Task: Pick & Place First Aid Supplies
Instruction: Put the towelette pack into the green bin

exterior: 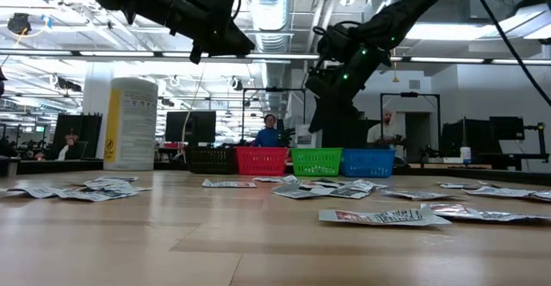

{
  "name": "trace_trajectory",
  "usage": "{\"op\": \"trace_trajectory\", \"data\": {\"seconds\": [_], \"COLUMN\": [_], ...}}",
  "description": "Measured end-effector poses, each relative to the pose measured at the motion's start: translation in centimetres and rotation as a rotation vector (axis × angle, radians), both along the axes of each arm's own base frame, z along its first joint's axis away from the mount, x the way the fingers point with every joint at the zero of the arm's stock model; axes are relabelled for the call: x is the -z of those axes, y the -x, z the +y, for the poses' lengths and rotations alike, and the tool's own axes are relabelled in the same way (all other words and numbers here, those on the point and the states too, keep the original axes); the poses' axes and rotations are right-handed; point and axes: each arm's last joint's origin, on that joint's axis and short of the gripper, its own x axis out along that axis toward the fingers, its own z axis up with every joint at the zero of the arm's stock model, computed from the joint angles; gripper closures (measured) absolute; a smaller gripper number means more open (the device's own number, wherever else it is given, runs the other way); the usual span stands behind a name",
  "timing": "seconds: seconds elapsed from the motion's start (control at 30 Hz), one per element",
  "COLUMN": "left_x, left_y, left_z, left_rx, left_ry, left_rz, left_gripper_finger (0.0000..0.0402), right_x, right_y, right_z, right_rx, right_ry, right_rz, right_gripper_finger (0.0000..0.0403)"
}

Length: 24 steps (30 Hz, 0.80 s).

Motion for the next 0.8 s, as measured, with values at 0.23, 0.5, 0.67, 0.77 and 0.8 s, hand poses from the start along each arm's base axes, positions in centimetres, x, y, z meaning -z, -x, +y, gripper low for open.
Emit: {"op": "trace_trajectory", "data": {"seconds": [0.23,0.5,0.67,0.77,0.8], "left_x": [0.0,0.0,0.9,1.9,2.2], "left_y": [0.0,0.0,0.3,0.5,0.7], "left_z": [0.0,0.0,0.0,-0.1,-0.1], "left_rx": [-0.001,-0.001,-0.011,-0.021,-0.023], "left_ry": [0.0,0.001,0.006,0.027,0.036], "left_rz": [0.0,0.003,0.03,0.05,0.056], "left_gripper_finger": [0.0311,0.0311,0.0311,0.0311,0.0311], "right_x": [0.1,0.2,0.3,-0.1,-0.4], "right_y": [0.3,0.5,0.8,0.9,1.0], "right_z": [-0.4,-0.3,-0.1,0.3,0.5], "right_rx": [0.073,0.064,0.059,0.09,0.098], "right_ry": [-0.052,-0.055,-0.05,0.0,0.017], "right_rz": [-0.013,0.014,0.058,0.093,0.106], "right_gripper_finger": [0.0391,0.0354,0.0333,0.0332,0.0332]}}
